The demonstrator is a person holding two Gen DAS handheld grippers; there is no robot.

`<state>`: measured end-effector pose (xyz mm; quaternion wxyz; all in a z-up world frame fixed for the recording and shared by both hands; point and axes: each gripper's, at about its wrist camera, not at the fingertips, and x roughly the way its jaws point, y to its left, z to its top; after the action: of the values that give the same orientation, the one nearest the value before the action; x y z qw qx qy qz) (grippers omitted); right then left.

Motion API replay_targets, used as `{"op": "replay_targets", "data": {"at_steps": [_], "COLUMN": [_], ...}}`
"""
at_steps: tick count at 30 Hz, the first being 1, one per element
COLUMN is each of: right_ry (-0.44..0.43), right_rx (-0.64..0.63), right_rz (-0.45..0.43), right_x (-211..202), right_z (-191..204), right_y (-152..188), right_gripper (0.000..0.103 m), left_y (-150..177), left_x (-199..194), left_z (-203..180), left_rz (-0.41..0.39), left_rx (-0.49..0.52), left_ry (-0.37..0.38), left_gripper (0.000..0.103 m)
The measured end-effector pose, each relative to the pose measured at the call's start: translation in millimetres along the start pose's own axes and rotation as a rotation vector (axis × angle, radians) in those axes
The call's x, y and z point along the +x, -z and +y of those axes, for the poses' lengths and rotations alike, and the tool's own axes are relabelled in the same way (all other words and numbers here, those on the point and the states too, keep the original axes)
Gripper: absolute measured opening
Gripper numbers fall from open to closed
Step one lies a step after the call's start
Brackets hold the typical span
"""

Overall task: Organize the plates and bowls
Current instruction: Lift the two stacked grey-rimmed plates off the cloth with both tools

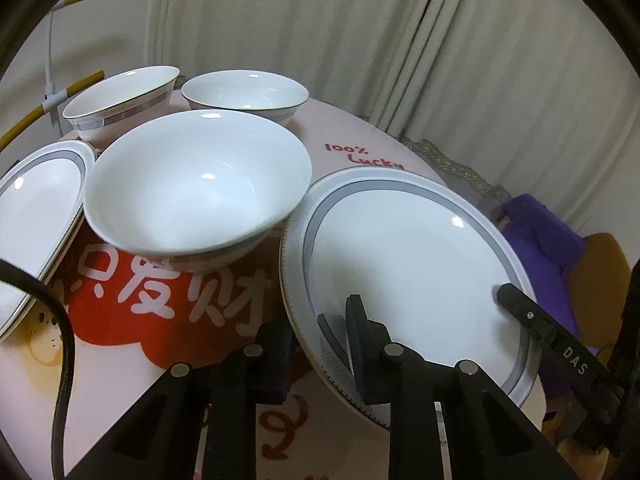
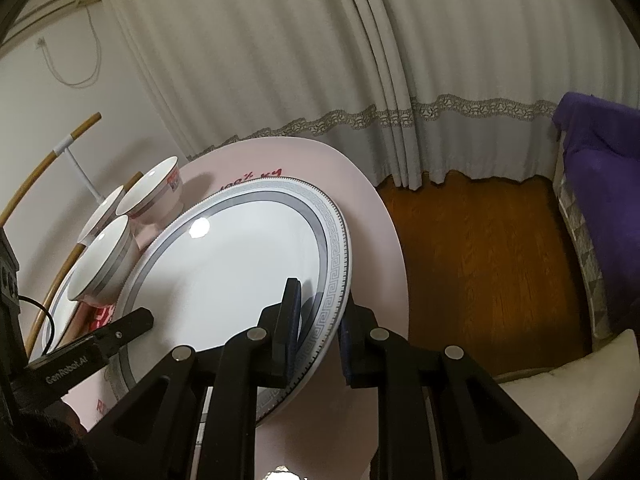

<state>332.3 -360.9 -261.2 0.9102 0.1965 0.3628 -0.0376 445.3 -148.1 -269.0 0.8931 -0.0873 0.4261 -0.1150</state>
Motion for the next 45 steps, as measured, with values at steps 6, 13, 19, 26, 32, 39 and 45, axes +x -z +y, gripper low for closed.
{"op": "replay_targets", "data": {"at_steps": [6, 13, 19, 26, 32, 39, 45], "right_ry": [-0.003, -0.004, 0.005, 0.005, -0.011, -0.034, -0.053], "right_rx": [0.003, 0.012, 0.022, 0.037, 0.033, 0.022, 0.001], "right_rz": [-0.006, -0.008, -0.009, -0.007, -0.005, -0.006, 0.001], "right_x": [-11.7, -32.3, -53.4, -72.8, -84.3, -88.6, -87.5], "right_z": [4.7, 14.3, 23.2, 36.2, 57.8, 88.2, 116.7], "right_y": [5.5, 24.7, 46.1, 68.0, 84.7, 97.4, 106.5], "right_gripper": [0.017, 0.018, 0.018, 0.019, 0.019, 0.019, 0.020], "left_y": [9.6, 24.5, 43.7, 64.0, 76.7, 91.2, 97.3], "left_x": [-15.0, -39.2, -66.5, -103.2, -137.3, -172.7, -197.0], "left_z": [6.1, 14.5, 23.1, 34.3, 55.7, 87.2, 115.3], "left_rz": [0.000, 0.010, 0.008, -0.009, -0.034, -0.061, -0.078], "left_rx": [0.016, 0.029, 0.051, 0.075, 0.080, 0.064, 0.038], "left_ry": [0.020, 0.031, 0.046, 0.040, 0.029, 0.017, 0.003], "left_gripper": [0.019, 0.019, 0.019, 0.019, 0.019, 0.019, 0.019]}}
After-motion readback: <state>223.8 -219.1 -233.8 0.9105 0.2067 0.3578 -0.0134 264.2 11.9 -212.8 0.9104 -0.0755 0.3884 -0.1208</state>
